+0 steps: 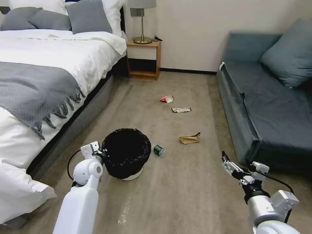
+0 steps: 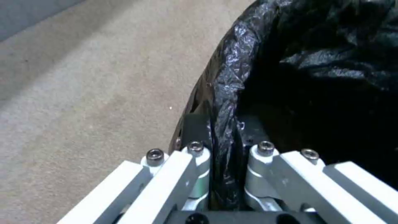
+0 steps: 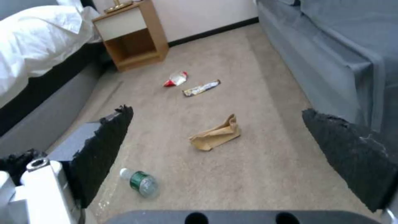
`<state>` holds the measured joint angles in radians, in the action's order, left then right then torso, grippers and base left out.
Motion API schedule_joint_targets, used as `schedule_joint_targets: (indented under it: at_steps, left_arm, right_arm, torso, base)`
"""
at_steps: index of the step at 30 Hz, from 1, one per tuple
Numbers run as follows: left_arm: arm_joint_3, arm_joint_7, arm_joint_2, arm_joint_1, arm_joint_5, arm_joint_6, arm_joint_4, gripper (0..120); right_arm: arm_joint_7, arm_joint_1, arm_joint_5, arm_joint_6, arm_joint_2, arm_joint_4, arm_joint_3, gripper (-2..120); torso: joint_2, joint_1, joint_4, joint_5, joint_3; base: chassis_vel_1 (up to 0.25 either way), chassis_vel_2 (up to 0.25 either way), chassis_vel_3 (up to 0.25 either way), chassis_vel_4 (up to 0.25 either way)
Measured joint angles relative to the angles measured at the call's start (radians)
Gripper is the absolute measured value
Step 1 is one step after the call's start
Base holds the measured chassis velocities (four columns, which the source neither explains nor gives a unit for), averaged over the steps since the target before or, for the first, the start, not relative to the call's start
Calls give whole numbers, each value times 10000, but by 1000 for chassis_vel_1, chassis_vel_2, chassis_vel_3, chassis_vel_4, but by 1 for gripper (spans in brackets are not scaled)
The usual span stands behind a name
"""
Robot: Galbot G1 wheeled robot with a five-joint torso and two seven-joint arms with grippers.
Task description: Pick up the trash bin, then pick up the garbage on the floor and place it into the trash bin.
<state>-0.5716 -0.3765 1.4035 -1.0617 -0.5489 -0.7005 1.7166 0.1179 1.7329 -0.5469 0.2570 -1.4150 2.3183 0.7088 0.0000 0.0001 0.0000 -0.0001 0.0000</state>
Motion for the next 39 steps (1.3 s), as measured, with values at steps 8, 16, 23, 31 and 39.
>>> schedule_joint_targets:
  at_steps: [8, 16, 23, 31, 39]
  left_arm:
    - [27, -134, -243, -959, 259, 12, 1611, 6]
    - [-188, -326, -630, -2428, 1008, 68, 2977, 6]
    - [-506, -315, -972, -3051, 2081, 412, 3398, 6]
    - [-319, -183, -768, -3274, 3408, 656, 3628, 6]
    - [-300, -183, -763, -3392, 3435, 658, 4062, 6]
  right_arm:
    - [213, -11, -226, 57, 10, 64, -25, 100]
    - [233, -83, -652, 58, 15, 60, -12, 100]
    - [133, -36, -835, -16, 6, -82, -116, 100]
    - [112, -30, -1222, -46, 123, -208, 77, 100]
    - [15, -41, -1202, 36, 150, -213, 51, 100]
  torso:
    - [0, -1, -2, 1, 0]
    - [0, -1, 3, -2, 0]
    - [1, -1, 0, 0, 0]
    - [0, -1, -1, 0, 0]
    - [0, -1, -1, 1, 0]
  base:
    - [0, 0, 0, 0]
    - [0, 0, 0, 0]
    - [0, 0, 0, 0]
    - [0, 0, 0, 0]
    - [0, 0, 0, 0]
